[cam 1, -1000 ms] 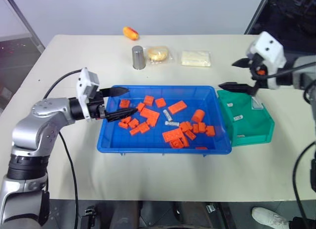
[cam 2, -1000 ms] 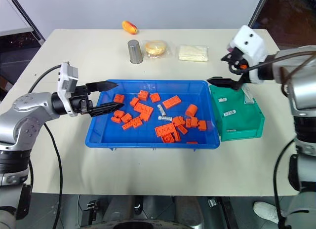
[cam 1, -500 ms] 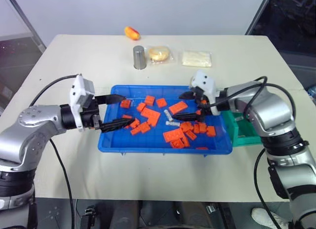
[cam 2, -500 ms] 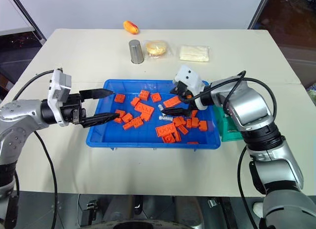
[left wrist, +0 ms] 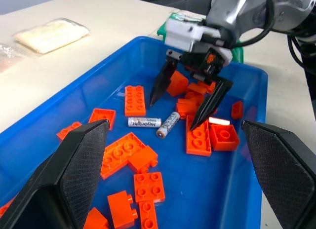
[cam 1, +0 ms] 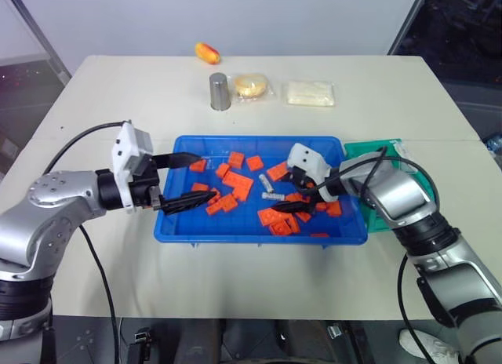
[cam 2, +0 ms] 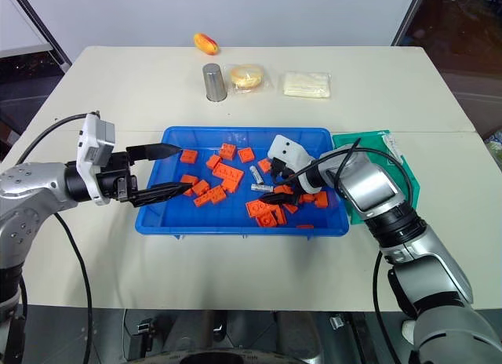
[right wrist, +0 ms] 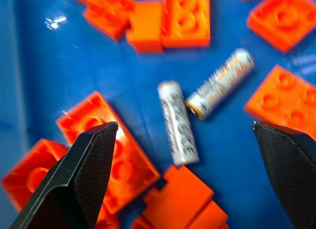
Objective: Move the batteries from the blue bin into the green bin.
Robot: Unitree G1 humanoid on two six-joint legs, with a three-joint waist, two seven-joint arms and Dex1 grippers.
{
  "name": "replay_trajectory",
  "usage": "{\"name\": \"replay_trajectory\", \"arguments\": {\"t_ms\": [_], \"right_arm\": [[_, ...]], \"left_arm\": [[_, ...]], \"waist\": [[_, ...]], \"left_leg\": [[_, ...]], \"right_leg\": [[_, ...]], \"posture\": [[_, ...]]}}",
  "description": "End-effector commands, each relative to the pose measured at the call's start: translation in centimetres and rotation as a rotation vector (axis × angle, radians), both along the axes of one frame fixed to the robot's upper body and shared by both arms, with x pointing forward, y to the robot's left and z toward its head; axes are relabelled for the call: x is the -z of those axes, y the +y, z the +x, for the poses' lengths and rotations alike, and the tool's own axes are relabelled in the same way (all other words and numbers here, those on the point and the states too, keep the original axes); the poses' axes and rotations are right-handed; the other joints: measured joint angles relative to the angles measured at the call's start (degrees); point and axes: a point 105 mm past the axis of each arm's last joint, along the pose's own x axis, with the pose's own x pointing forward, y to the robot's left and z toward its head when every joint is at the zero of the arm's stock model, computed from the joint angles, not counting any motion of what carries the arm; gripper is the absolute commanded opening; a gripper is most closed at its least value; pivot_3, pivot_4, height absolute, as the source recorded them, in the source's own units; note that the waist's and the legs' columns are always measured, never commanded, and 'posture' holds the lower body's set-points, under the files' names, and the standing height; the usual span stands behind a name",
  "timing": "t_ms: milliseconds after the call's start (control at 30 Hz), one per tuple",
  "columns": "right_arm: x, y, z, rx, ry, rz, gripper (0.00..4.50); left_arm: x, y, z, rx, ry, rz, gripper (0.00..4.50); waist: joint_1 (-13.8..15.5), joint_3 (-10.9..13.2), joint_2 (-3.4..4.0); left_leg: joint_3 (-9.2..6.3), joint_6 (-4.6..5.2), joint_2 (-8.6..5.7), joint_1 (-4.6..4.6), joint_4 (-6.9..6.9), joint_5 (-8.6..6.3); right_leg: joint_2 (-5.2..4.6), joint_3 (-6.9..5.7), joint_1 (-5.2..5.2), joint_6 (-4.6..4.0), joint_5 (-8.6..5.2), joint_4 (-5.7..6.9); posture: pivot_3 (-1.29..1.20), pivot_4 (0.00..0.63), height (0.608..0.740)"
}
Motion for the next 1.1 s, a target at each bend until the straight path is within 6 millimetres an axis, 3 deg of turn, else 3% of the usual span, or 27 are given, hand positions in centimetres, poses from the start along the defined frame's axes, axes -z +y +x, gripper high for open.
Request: {"name": "replay_trajectory", "arguments": {"t_ms": [33,300,500,600,700,967,1100], "right_arm": [[-1.1,0.5,0.6,0.012,-0.015,0.029,4.46],[-1.0,0.9,1.0,0.022,-0.002,0.037,4.46],[-4.3,0.3,1.3,0.063,0.008,0.147,4.46],[-5.0,0.4,0.7,0.047,0.019,0.170,4.46],[-4.5,0.5,0.7,0.053,0.023,0.162,4.46],[-0.3,-0.4,1.3,0.050,-0.006,-0.013,4.46],[0.8,-0.5,1.2,0.027,-0.007,-0.057,4.46]], "left_arm": [[-0.9,0.0,-0.3,-0.002,-0.053,-0.012,4.50],[-0.7,-0.3,-0.2,-0.008,-0.054,-0.022,4.50],[-0.7,-0.2,-0.2,-0.015,-0.052,-0.022,4.50],[-0.6,-0.1,-0.2,-0.020,-0.051,-0.022,4.50],[-0.6,-0.2,-0.1,-0.019,-0.053,-0.024,4.50],[-0.9,-0.2,0.1,-0.024,-0.066,-0.029,4.50],[-0.8,-0.2,0.0,-0.032,-0.067,-0.031,4.50]], "waist": [[0.0,0.0,0.00],[0.0,0.0,0.00],[0.0,0.0,0.00],[0.0,0.0,0.00],[0.0,0.0,0.00],[0.0,0.0,0.00],[0.0,0.0,-0.06]], "left_leg": [[0.00,0.00,0.00,0.01,0.00,0.00],[0.00,0.00,0.00,0.02,0.00,0.00],[0.00,0.00,0.00,0.02,0.00,0.00],[-0.01,0.00,0.00,0.02,-0.01,0.00],[-0.01,0.00,0.00,0.02,-0.01,0.00],[0.01,0.00,0.00,0.02,-0.01,0.00],[0.00,0.00,0.01,0.05,-0.01,0.00]], "right_leg": [[0.00,0.00,0.00,0.00,0.00,0.02],[0.00,0.00,0.01,0.00,0.00,0.02],[0.00,0.00,0.01,0.00,0.00,0.03],[0.00,0.00,0.01,0.00,0.00,0.03],[0.00,0.00,0.01,0.00,0.00,0.03],[0.01,0.00,0.00,0.00,0.00,0.02],[0.01,0.00,0.02,0.00,0.00,0.03]], "posture": [[0.00,0.150,0.740],[0.00,0.150,0.740],[0.00,0.150,0.740],[0.00,0.150,0.740],[0.00,0.150,0.740],[0.00,0.150,0.740],[0.00,0.150,0.740]]}}
